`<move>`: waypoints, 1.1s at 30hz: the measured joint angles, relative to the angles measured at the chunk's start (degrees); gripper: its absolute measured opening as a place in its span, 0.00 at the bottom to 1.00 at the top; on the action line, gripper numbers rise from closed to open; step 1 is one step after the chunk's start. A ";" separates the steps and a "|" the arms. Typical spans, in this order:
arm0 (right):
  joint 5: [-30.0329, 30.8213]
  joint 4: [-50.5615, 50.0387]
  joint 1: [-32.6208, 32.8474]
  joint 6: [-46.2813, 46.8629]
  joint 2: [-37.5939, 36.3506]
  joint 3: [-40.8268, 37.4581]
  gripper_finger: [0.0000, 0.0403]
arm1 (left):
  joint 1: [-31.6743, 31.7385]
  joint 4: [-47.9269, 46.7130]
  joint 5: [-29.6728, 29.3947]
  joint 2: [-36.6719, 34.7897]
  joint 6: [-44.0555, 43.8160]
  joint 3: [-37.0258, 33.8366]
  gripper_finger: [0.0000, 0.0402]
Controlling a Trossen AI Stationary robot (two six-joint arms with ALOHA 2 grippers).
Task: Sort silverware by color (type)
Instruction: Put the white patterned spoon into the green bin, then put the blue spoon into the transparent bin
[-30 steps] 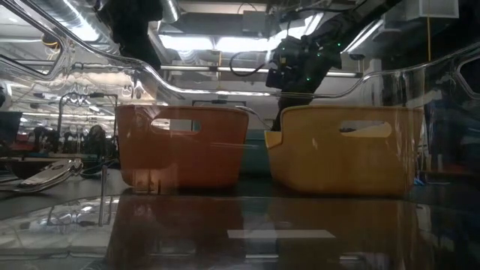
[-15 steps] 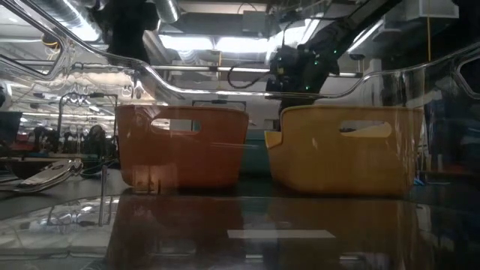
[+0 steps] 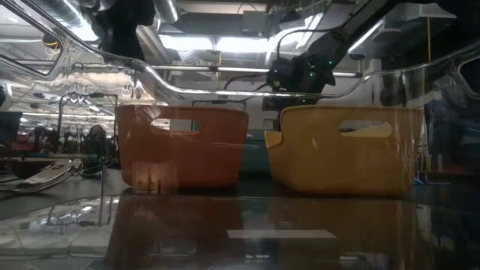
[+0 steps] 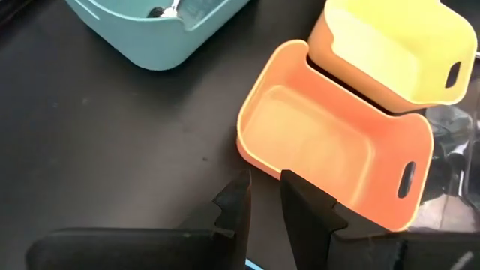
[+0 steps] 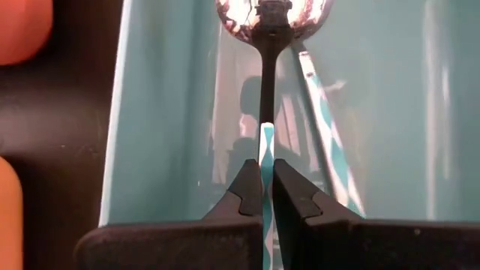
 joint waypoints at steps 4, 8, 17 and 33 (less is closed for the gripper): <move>0.44 -0.15 0.00 0.00 1.38 0.00 0.00 | -1.79 0.02 -1.01 0.00 -0.09 0.00 0.17; 0.44 -0.09 0.00 0.00 1.55 0.00 0.00 | -2.94 0.03 -1.01 0.00 -0.09 0.00 0.17; 0.44 -0.09 0.00 0.00 1.55 0.00 0.09 | -5.77 -2.15 2.59 0.00 -11.04 0.00 0.17; 0.42 -0.02 0.00 0.00 1.55 0.00 0.23 | -22.84 -9.84 5.24 2.40 -47.83 0.01 0.17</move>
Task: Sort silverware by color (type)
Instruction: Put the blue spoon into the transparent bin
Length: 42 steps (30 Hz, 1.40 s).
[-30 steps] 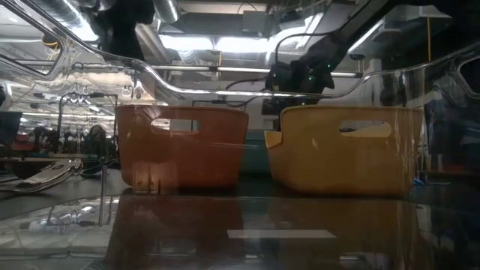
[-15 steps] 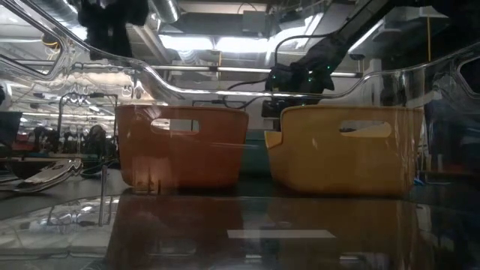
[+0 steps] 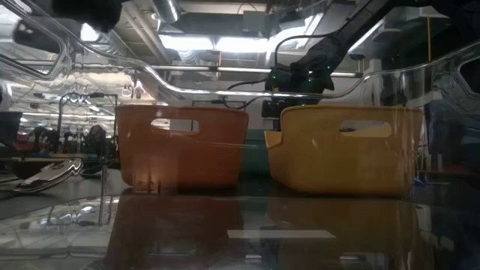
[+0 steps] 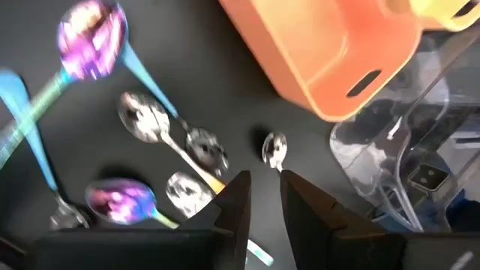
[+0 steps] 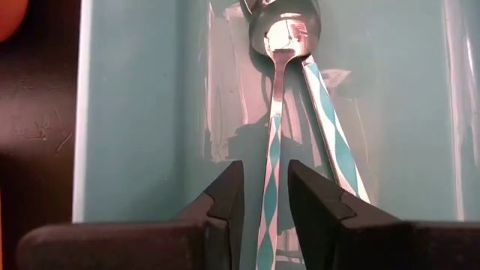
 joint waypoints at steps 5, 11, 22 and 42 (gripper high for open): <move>0.00 0.33 0.00 0.00 0.00 0.00 0.22 | -6.13 0.92 0.09 2.56 -12.12 0.01 0.17; 0.00 0.42 0.00 0.00 0.00 0.00 0.22 | -11.69 2.50 0.95 6.99 -21.74 0.01 0.17; 0.00 0.35 0.00 0.00 0.00 0.00 0.22 | -18.84 2.44 4.76 16.42 -32.79 0.01 0.17; 0.00 0.28 0.00 0.00 0.00 0.00 0.22 | -24.40 -3.59 1.21 27.22 -33.29 -0.35 0.17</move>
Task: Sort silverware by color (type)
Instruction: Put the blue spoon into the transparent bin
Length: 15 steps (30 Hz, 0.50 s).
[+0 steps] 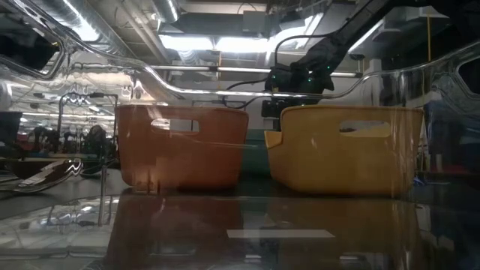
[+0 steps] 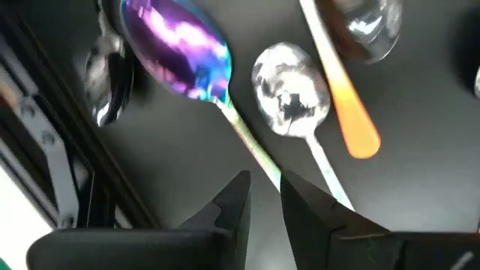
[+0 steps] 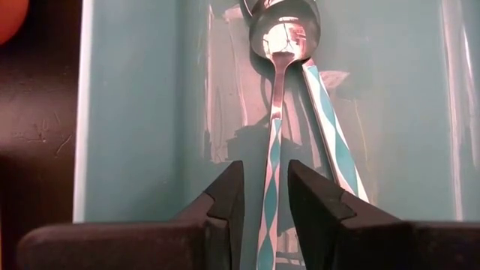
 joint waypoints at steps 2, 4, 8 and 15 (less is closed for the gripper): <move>0.02 -0.07 0.00 0.00 0.00 0.00 0.22 | -0.02 0.17 -0.11 0.04 -0.67 -1.18 0.17; 0.01 -0.08 0.00 0.00 0.00 0.00 0.22 | -0.02 1.48 -0.09 0.04 -1.32 -2.93 0.17; 0.00 -0.08 0.00 0.00 0.00 0.00 0.22 | 0.01 6.64 0.10 0.06 -1.30 -6.72 0.17; 0.00 -0.15 0.00 0.00 0.00 0.00 0.22 | 0.03 12.97 0.36 0.02 -1.61 -11.92 0.17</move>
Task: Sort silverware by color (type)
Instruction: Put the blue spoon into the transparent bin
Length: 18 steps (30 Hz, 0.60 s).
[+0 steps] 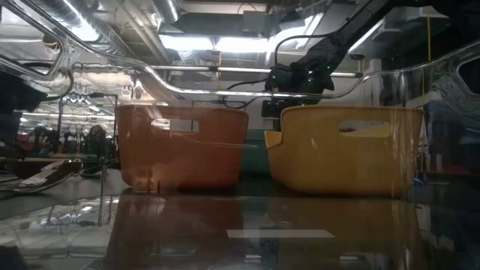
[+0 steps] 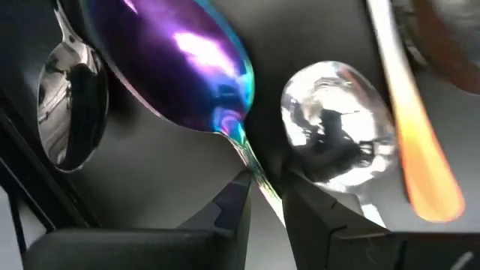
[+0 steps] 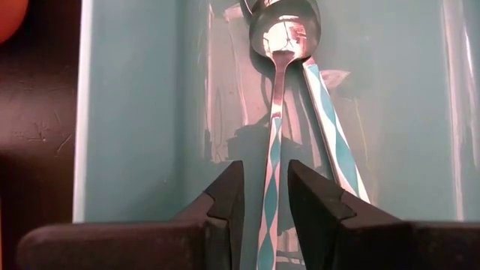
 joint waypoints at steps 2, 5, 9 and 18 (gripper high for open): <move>0.02 -0.02 0.00 0.00 0.00 0.00 0.22 | 0.00 0.16 0.08 -0.12 -0.96 -0.53 0.17; 0.02 -0.06 0.00 0.00 0.00 0.00 0.22 | 0.00 0.25 0.20 -0.15 -1.16 -0.68 0.17; 0.00 -0.07 0.00 0.00 0.00 0.02 0.22 | 0.00 0.77 0.24 -0.13 -1.15 -0.72 0.15; 0.46 -3.04 0.02 0.00 -0.64 1.69 0.22 | 0.00 1.16 0.17 -0.11 -1.15 -0.74 0.02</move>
